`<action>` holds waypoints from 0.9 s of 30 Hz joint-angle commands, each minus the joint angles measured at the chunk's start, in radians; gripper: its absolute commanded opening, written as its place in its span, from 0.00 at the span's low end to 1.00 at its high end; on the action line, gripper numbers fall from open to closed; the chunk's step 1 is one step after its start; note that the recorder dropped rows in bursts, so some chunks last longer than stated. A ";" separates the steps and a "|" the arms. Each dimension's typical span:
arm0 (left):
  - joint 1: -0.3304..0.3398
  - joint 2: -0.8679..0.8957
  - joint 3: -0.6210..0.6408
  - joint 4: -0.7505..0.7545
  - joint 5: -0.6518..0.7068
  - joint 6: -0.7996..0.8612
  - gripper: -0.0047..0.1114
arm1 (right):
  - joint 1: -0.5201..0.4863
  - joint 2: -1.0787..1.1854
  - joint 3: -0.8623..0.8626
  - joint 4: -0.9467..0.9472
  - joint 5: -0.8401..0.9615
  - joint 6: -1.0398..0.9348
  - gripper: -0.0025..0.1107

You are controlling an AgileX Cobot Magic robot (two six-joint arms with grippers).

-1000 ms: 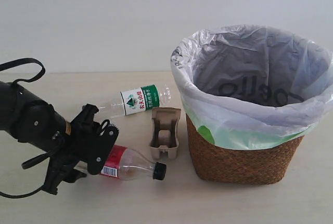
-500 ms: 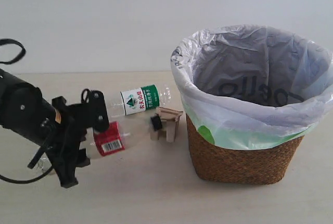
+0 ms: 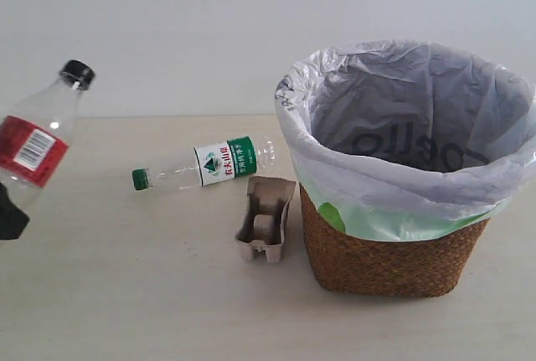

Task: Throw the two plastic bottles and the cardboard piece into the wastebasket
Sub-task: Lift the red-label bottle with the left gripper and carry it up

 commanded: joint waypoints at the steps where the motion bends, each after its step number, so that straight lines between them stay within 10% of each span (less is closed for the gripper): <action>1: 0.090 -0.101 0.025 0.019 0.048 -0.180 0.07 | 0.001 -0.005 -0.001 0.000 -0.006 0.001 0.14; 19: 0.233 -0.057 0.063 0.164 0.021 -0.320 0.07 | 0.001 -0.005 -0.001 0.000 -0.003 0.001 0.14; 27: 0.132 0.227 -0.144 -0.391 -0.051 0.090 0.07 | 0.001 -0.005 -0.001 0.000 -0.005 0.001 0.14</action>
